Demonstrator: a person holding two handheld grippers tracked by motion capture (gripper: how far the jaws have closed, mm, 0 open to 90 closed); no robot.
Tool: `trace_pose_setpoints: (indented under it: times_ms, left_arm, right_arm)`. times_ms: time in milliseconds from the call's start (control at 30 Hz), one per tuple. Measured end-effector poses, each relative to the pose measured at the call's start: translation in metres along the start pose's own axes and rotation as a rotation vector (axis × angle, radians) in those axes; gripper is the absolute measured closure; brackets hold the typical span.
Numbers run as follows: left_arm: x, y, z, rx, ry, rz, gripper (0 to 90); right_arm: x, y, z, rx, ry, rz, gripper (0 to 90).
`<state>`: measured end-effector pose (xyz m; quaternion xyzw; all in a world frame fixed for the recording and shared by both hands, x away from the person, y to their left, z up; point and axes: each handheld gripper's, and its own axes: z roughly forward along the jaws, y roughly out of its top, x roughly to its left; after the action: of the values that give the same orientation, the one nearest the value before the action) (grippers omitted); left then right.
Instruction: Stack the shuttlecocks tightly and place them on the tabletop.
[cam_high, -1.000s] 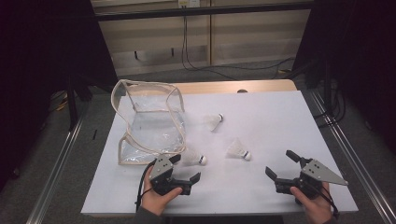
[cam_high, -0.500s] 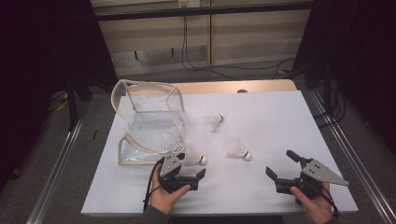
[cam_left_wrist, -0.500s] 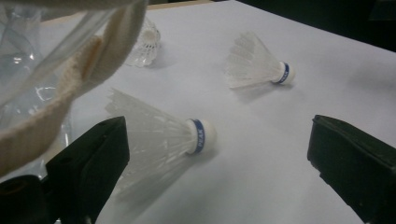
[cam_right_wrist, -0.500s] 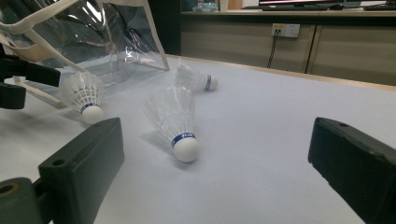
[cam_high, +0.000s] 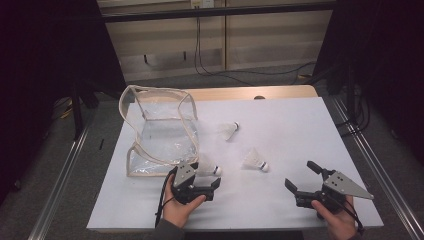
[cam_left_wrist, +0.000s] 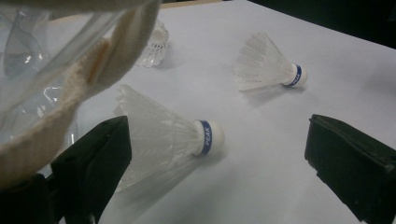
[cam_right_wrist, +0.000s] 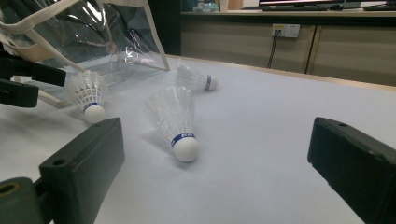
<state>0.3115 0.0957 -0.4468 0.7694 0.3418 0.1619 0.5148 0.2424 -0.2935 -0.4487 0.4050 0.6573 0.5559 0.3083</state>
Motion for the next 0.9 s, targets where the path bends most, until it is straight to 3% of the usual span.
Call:
trace_pose_setpoints:
  times_ms: [67, 167, 400, 567, 667, 900]
  left_arm:
    - [-0.0019, 0.0015, -0.0011, -0.011, 0.006, 0.015, 7.3]
    - [-0.0014, 0.003, -0.002, -0.022, 0.014, 0.004, 6.8]
    - [0.004, 0.0017, -0.0004, -0.012, 0.038, -0.002, 6.2]
    - [0.0039, 0.0013, 0.0028, -0.001, 0.028, -0.003, 6.9]
    - [0.0019, 0.0025, 0.0031, -0.004, 0.007, -0.001, 12.5]
    - [-0.0048, 0.0082, 0.003, -0.007, -0.017, 0.0, 39.7]
  right_arm:
    - [0.0002, 0.0, -0.0002, 0.001, 0.0, 0.0, 3.4]
    - [0.0, -0.0001, 0.0, 0.001, 0.002, 0.001, 3.4]
    - [0.0, -0.0002, 0.0002, 0.003, 0.004, -0.001, 3.5]
    - [0.0, -0.0004, 0.0004, 0.006, 0.005, -0.001, 3.4]
    - [0.0, -0.0004, 0.0006, 0.006, 0.006, 0.0, 3.4]
    - [-0.0001, -0.0004, 0.0004, 0.006, 0.007, 0.002, 3.5]
